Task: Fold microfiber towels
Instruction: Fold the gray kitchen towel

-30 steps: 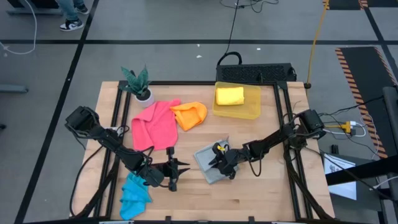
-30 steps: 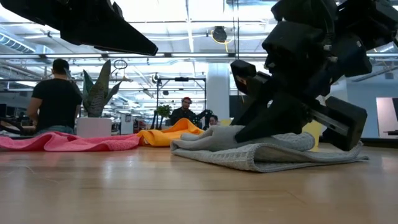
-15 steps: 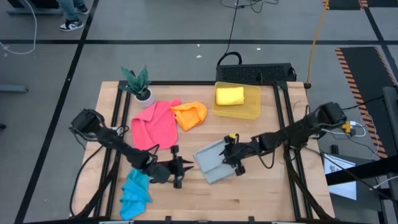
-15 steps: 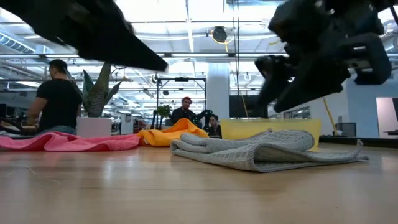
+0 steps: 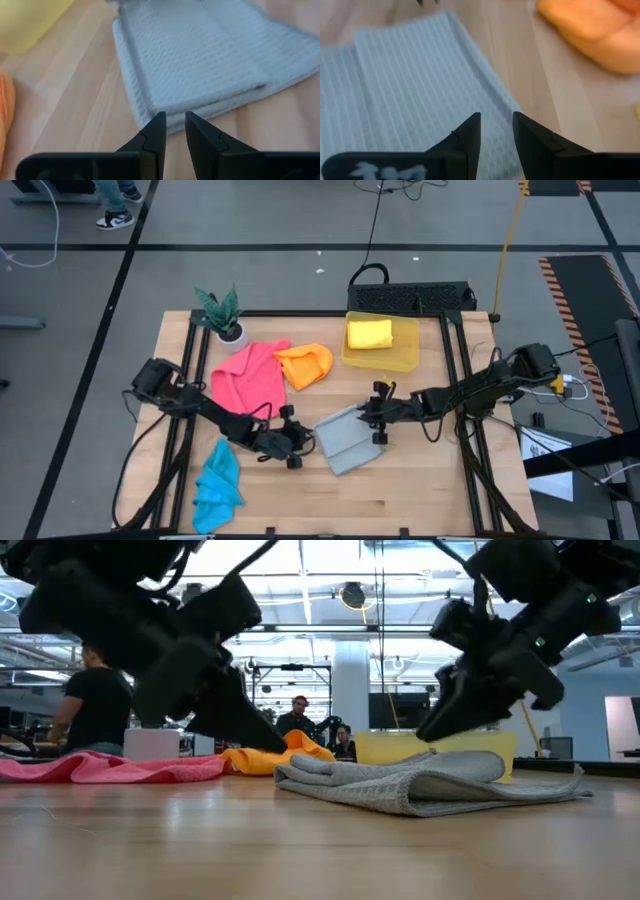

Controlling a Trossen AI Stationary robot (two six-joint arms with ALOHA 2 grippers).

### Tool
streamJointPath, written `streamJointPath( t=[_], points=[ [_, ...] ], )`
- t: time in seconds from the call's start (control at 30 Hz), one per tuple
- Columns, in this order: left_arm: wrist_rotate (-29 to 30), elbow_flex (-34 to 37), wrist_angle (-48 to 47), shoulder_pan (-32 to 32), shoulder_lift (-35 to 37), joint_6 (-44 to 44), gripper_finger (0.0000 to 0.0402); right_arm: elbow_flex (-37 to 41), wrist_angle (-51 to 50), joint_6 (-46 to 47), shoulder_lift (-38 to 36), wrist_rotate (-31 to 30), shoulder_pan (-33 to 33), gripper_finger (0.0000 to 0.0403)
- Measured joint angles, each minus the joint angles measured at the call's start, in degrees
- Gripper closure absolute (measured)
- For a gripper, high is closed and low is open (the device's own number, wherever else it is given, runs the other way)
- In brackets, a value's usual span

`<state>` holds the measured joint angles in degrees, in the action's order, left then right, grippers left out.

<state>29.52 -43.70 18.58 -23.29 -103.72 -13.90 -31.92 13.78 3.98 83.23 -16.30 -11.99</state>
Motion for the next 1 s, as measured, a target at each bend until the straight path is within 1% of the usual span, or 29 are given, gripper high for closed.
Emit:
streamJointPath(
  t=[0.1, 0.17, 0.3, 0.53, 0.6, 0.7, 0.77, 0.93, 1.0],
  points=[
    [0.0, 0.0, -2.47, 0.36, 0.0, -1.92, 0.0325, 0.0, 2.41, -0.7, 0.02, 0.0, 0.0, 0.03],
    [-0.02, 0.01, -3.6, 0.67, 0.0, -2.96, 0.0325, 0.0, 1.7, -2.24, 0.01, -0.02, 0.09, 0.03],
    [0.0, 0.02, -3.05, 0.88, 0.0, -2.95, 0.0325, 0.02, -0.6, -2.06, 0.19, -0.04, 1.73, 0.03],
    [0.07, 0.01, -2.77, 0.88, 0.0, -2.92, 0.0325, 2.7, 3.08, -1.63, 1.73, 0.05, 5.36, 0.0302],
    [0.09, 0.02, -2.78, 0.88, 0.0, -2.83, 0.0325, 3.21, 3.15, -1.65, 1.78, 1.48, 5.91, 0.0306],
    [0.15, 0.02, -2.24, 0.88, 0.0, -2.76, 0.0325, 3.39, 3.09, -1.91, 1.82, 7.11, 6.51, 0.032],
    [0.24, 0.01, -1.94, 0.88, 0.0, -2.53, 0.0325, 3.39, 3.33, -2.24, 1.82, 9.04, 6.69, 0.0333],
    [0.26, 0.02, -1.92, 0.88, 0.0, -2.56, 0.0325, 3.39, 3.35, -6.05, 1.82, 8.94, 6.69, 0.0376],
    [1.67, 0.02, -1.35, 0.88, 0.0, -2.36, 0.0325, 3.39, 3.54, -7.57, 1.82, 8.94, 6.69, 0.0393]
  ],
)
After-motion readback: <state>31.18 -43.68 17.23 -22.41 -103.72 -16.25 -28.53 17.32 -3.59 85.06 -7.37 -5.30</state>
